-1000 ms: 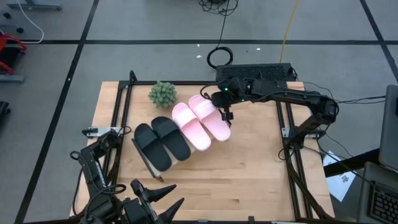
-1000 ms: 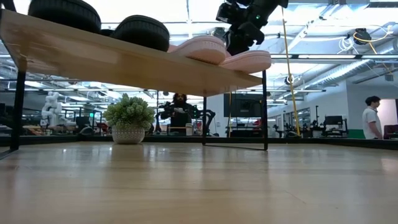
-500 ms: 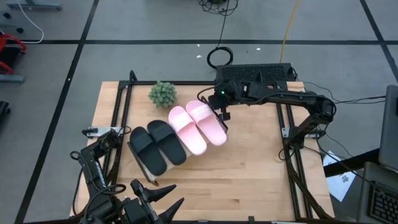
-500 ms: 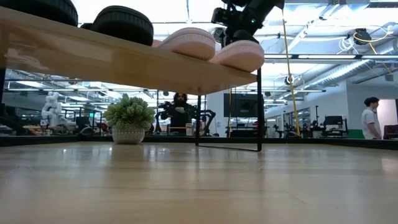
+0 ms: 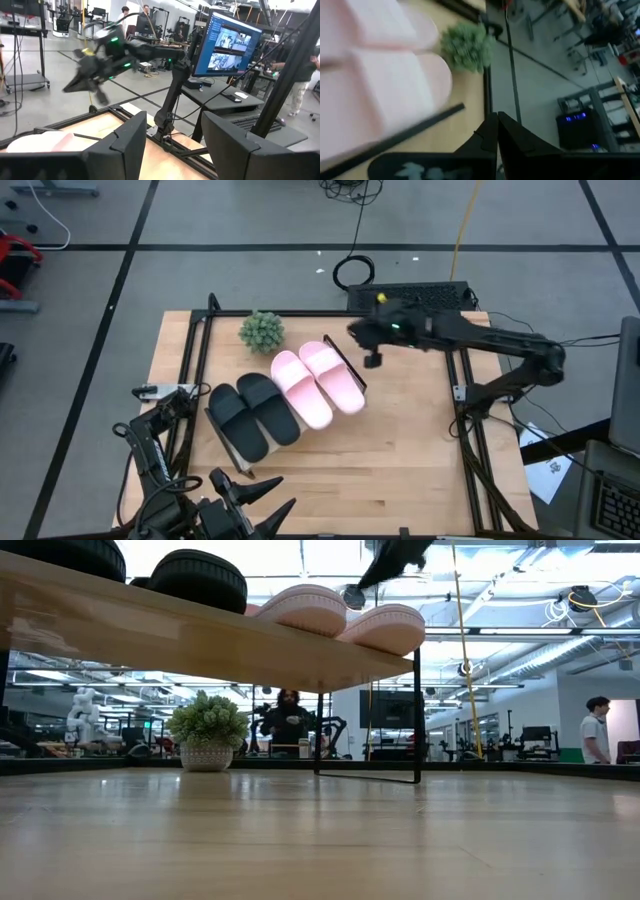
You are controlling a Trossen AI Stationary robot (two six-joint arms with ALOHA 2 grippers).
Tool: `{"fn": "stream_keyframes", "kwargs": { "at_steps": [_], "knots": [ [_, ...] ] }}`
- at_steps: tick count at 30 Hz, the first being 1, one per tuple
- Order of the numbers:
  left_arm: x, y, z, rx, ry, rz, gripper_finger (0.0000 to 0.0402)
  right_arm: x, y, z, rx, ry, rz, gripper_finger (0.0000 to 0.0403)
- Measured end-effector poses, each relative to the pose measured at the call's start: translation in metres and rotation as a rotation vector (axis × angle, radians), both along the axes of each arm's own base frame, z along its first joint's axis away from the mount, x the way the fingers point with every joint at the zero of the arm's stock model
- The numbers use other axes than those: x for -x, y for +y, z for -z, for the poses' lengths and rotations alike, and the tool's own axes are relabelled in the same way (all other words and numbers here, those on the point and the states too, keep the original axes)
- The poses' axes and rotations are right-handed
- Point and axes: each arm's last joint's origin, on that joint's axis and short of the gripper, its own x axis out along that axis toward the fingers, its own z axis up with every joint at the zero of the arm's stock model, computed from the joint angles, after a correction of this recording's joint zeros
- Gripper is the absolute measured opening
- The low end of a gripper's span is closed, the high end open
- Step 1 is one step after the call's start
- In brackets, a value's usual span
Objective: Pick and place slides into the shelf
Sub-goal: Return to Home Position
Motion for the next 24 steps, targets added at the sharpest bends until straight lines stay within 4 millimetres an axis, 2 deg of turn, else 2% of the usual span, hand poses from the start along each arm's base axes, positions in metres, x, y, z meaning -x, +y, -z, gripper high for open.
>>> {"fn": "stream_keyframes", "kwargs": {
  "at_steps": [4, 8, 12, 15, 18, 24],
  "knots": [
    [0.005, -0.004, 0.0, -0.053, 0.036, 0.014, 0.0191, 0.032, 0.03, -0.029, -0.063, -0.124, -0.041, 0.0],
    [0.02, -0.007, -0.007, -0.084, 0.054, 0.046, 0.0191, 0.065, 0.057, -0.05, -0.158, -0.237, -0.074, 0.0],
    [0.039, 0.0, -0.023, -0.083, 0.052, 0.077, 0.0191, 0.098, 0.078, -0.068, -0.253, -0.369, -0.086, 0.0],
    [0.05, 0.006, -0.025, -0.103, 0.064, 0.093, 0.0191, 0.118, 0.091, -0.077, -0.363, -0.431, -0.151, 0.0],
    [0.063, 0.015, -0.016, -0.085, 0.051, 0.112, 0.0191, 0.133, 0.103, -0.079, -0.493, -0.425, -0.246, 0.0],
    [0.087, 0.051, 0.03, 0.097, 0.065, 0.179, 0.0191, 0.142, 0.12, -0.07, -0.695, -0.31, -0.292, 0.0]
  ]
}}
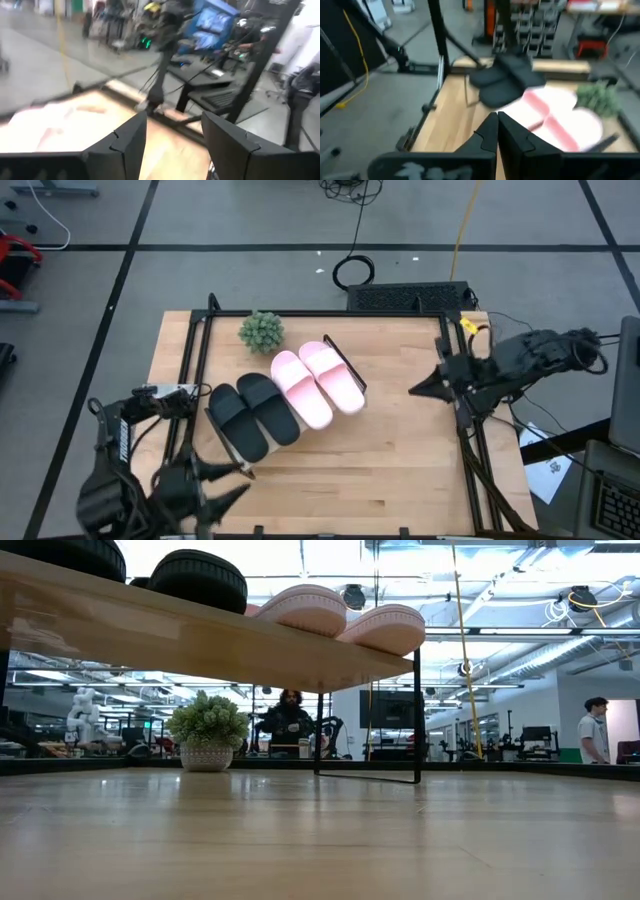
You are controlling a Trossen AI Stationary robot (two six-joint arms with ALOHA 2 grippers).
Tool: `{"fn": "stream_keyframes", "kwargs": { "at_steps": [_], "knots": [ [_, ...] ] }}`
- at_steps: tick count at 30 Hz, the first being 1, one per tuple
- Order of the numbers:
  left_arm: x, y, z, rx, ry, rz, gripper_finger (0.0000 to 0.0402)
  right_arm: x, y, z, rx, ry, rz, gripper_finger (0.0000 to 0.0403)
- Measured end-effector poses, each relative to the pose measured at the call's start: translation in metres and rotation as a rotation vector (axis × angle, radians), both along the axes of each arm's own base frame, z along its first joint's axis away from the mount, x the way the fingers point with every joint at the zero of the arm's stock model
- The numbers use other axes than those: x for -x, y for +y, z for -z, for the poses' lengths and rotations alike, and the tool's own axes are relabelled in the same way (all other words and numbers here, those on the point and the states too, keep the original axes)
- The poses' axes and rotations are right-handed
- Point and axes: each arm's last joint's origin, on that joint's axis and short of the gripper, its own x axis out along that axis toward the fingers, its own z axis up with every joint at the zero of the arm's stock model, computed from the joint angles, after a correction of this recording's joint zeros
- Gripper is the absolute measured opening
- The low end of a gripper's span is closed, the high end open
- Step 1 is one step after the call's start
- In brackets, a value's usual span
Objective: Pick and place slides into the shelf
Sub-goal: Return to Home Position
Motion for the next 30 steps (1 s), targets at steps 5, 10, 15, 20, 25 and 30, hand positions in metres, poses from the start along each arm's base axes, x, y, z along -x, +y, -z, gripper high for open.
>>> {"fn": "stream_keyframes", "kwargs": {
  "at_steps": [5, 10, 15, 20, 25, 30],
  "knots": [
    [-0.004, 0.014, 0.008, 0.005, 0.086, 0.011, 0.0191, -0.017, 0.008, 0.023, 0.053, 0.119, 0.031, 0.0],
    [0.011, 0.058, 0.011, -0.002, 0.108, -0.034, 0.0191, -0.038, 0.006, 0.049, 0.159, 0.105, 0.079, 0.0],
    [0.035, 0.108, 0.019, 0.021, 0.105, -0.06, 0.0191, -0.046, -0.016, 0.053, 0.207, 0.054, 0.169, 0.0],
    [0.065, 0.157, 0.027, 0.02, 0.061, -0.075, 0.019, -0.047, -0.048, 0.046, 0.211, 0.007, 0.28, 0.0],
    [0.093, 0.204, 0.035, 0.022, 0.006, -0.088, 0.019, -0.053, -0.084, 0.044, 0.173, -0.036, 0.241, 0.0],
    [0.114, 0.237, 0.037, 0.012, 0.005, -0.074, 0.019, -0.062, -0.124, 0.055, 0.141, 0.013, 0.241, 0.0]
  ]
}}
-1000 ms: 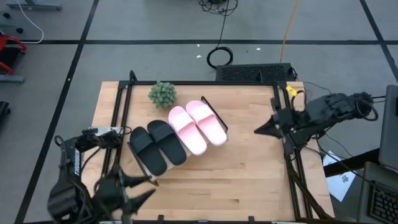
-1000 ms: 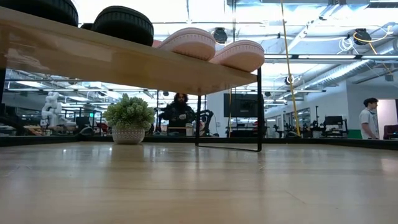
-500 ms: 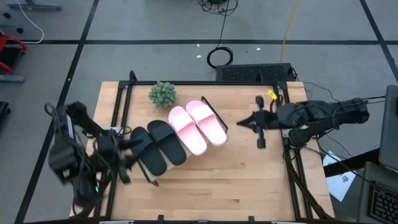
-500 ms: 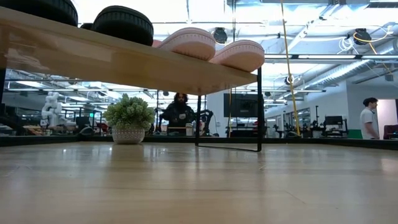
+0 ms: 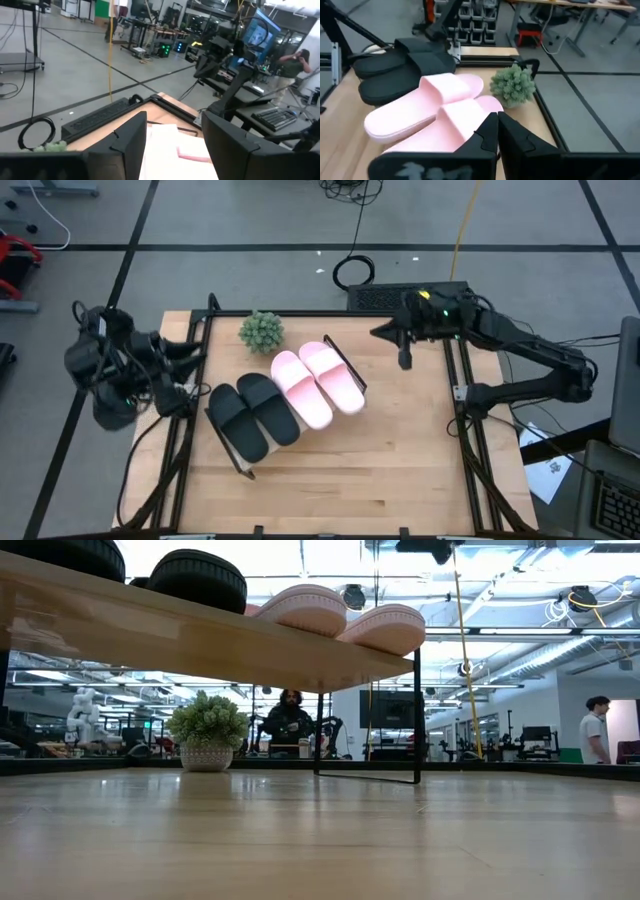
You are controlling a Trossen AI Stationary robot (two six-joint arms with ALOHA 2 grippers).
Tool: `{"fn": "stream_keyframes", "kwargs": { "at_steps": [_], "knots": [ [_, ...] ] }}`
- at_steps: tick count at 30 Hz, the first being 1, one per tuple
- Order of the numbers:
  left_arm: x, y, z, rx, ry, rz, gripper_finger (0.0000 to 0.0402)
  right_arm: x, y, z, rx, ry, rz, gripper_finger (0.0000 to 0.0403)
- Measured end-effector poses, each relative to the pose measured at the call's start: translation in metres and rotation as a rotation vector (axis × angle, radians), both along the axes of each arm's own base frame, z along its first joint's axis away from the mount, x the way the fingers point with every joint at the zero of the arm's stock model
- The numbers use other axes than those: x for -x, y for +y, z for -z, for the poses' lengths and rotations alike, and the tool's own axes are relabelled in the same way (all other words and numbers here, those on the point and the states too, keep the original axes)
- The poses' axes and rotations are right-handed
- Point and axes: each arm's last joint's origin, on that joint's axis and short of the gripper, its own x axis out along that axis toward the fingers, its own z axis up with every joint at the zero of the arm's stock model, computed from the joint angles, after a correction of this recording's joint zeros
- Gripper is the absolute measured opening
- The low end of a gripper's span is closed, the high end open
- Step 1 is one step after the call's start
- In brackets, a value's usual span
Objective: Pick and place slides into the shelf
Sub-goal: Return to Home Position
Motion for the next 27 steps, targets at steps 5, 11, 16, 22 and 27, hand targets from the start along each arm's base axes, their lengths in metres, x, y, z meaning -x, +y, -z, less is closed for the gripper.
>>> {"fn": "stream_keyframes", "kwargs": {
  "at_steps": [5, 11, 16, 22, 27],
  "knots": [
    [0.014, 0.019, 0.0, 0.019, -0.018, 0.044, 0.019, 0.004, -0.029, 0.001, -0.028, -0.028, 0.045, 0.0],
    [0.021, 0.022, 0.024, 0.007, -0.059, 0.103, 0.019, 0.035, -0.033, 0.002, -0.144, 0.03, 0.166, 0.0],
    [0.027, 0.024, 0.054, 0.083, -0.147, 0.172, 0.0189, 0.067, -0.013, -0.002, -0.168, -0.078, 0.19, 0.0],
    [0.028, 0.016, 0.071, 0.135, -0.169, 0.229, 0.0137, 0.097, 0.008, 0.01, -0.248, -0.242, 0.19, 0.0],
    [0.029, 0.023, 0.069, 0.167, -0.187, 0.208, 0.0078, 0.097, 0.009, 0.039, -0.344, -0.252, 0.177, 0.0]
  ]
}}
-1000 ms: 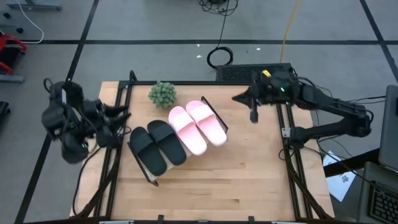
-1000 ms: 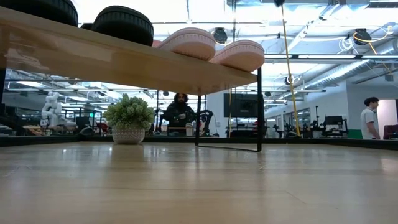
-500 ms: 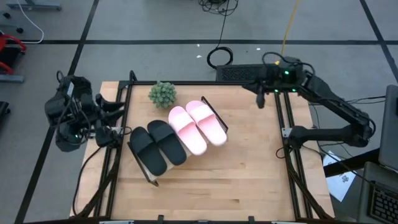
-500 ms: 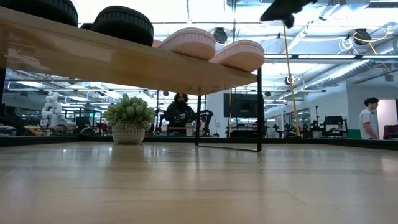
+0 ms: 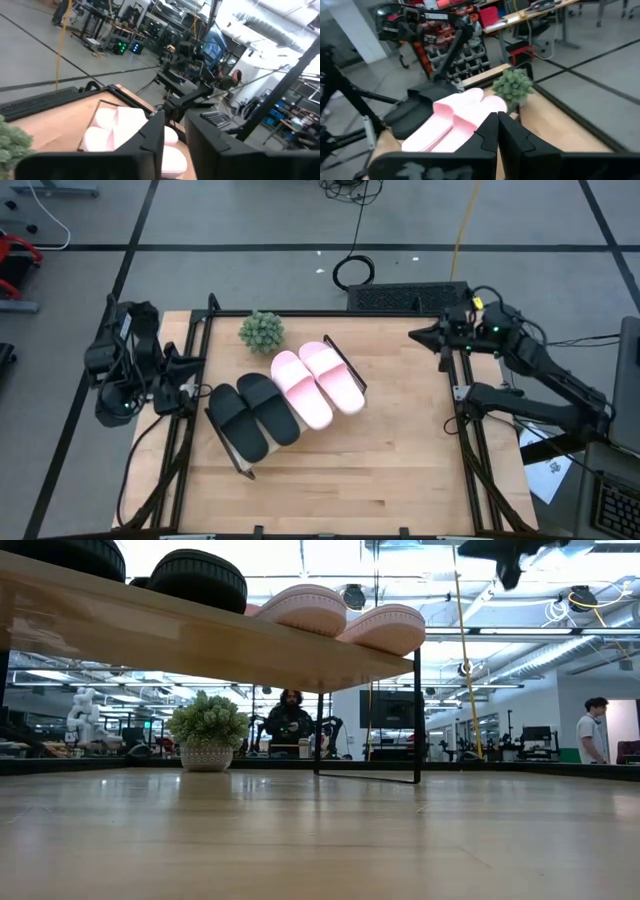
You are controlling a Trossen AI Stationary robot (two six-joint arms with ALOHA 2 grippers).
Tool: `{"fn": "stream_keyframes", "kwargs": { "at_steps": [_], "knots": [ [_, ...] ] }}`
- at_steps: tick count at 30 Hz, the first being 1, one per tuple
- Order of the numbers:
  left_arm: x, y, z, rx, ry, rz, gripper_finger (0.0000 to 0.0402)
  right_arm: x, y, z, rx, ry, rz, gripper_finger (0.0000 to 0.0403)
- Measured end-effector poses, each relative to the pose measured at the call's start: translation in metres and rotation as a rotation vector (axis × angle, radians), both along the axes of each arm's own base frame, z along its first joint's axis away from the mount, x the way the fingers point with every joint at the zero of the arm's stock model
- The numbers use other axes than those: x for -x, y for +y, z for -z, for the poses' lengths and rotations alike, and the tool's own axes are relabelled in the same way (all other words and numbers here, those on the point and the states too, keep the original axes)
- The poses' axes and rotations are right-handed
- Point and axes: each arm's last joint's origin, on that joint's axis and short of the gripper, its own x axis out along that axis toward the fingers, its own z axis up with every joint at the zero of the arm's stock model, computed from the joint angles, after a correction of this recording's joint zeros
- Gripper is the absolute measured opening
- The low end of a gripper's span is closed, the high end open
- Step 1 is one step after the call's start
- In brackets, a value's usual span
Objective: Pick and place slides into the shelf
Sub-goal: Return to Home Position
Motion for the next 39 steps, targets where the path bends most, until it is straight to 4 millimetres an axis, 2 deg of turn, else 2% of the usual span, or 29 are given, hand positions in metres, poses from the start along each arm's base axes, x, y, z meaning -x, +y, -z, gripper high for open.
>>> {"fn": "stream_keyframes", "kwargs": {
  "at_steps": [5, 9, 12, 17, 20, 32, 39],
  "knots": [
    [0.002, 0.011, 0.0, 0.008, -0.005, -0.045, 0.0047, -0.008, -0.005, 0.019, 0.002, -0.035, -0.008, 0.0],
    [0.001, 0.01, 0.009, 0.027, -0.011, -0.058, 0.0043, -0.01, -0.009, 0.022, 0.003, -0.037, 0.008, 0.0],
    [-0.001, 0.004, 0.022, 0.071, -0.025, -0.059, 0.0042, -0.008, -0.012, 0.019, 0.019, -0.06, 0.026, 0.0],
    [-0.007, -0.013, 0.057, 0.182, -0.057, -0.056, 0.0042, -0.005, -0.016, 0.017, -0.019, -0.091, 0.006, 0.0],
    [-0.008, -0.016, 0.067, 0.203, -0.065, -0.063, 0.0042, -0.005, -0.019, 0.015, -0.031, -0.112, -0.013, 0.0],
    [-0.015, -0.015, 0.066, 0.113, -0.044, -0.164, 0.0042, -0.014, -0.03, 0.02, -0.087, -0.1, -0.016, 0.0],
    [-0.017, -0.014, 0.065, 0.073, -0.031, -0.205, 0.0034, -0.023, -0.036, 0.016, -0.101, -0.158, -0.066, 0.0]
  ]
}}
